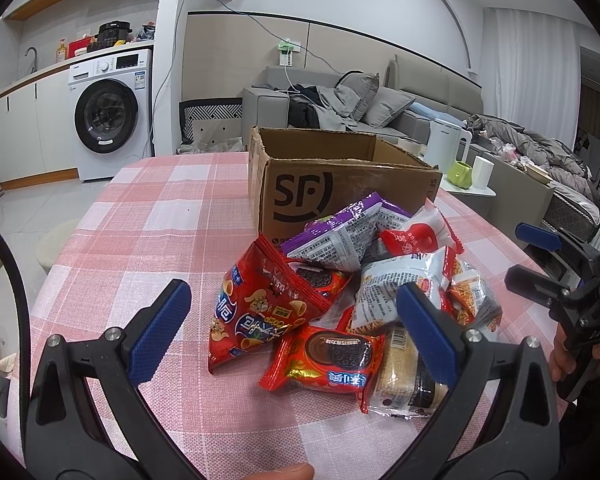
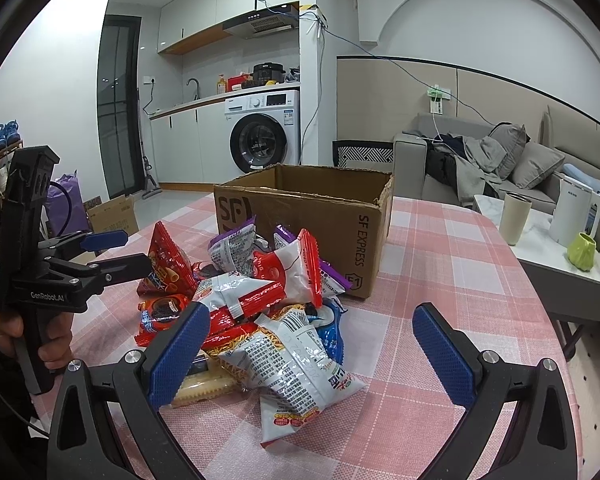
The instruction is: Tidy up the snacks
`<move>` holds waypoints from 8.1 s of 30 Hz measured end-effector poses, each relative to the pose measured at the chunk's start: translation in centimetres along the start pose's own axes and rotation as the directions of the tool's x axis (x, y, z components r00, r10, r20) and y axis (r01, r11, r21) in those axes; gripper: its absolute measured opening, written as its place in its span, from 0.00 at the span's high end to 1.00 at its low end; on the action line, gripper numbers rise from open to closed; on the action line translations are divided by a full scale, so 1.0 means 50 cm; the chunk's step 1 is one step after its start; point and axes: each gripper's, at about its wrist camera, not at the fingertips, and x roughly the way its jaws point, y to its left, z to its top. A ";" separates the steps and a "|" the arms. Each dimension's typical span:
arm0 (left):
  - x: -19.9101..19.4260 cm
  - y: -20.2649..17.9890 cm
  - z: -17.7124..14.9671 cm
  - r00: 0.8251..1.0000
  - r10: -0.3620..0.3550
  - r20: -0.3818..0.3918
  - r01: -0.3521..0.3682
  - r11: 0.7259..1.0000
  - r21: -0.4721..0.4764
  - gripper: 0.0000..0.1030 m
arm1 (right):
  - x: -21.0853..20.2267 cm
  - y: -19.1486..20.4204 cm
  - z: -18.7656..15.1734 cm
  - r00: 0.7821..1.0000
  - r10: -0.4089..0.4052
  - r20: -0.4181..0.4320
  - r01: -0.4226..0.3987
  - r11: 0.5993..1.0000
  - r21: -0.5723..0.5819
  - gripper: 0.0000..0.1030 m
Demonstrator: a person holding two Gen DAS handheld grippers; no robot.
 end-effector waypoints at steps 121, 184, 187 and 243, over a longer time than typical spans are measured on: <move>0.034 -0.013 -0.009 0.942 -0.253 -0.221 0.255 0.967 -0.021 0.55 | 0.083 -0.050 -0.028 0.939 0.283 -0.196 -0.224 0.934 0.279 0.49; 0.133 -0.030 0.277 0.992 -0.124 -0.015 0.123 0.992 -0.033 0.55 | 0.147 -0.089 0.225 0.983 0.180 0.025 -0.176 0.906 0.385 0.49; 0.154 -0.026 0.286 0.992 -0.122 -0.016 0.121 0.992 -0.034 0.55 | 0.160 -0.093 0.230 0.983 0.183 0.026 -0.179 0.903 0.390 0.49; 0.171 0.012 0.244 0.995 -0.066 -0.080 0.062 0.997 -0.051 0.01 | 0.165 -0.100 0.230 0.992 0.105 -0.066 -0.081 0.951 0.298 0.00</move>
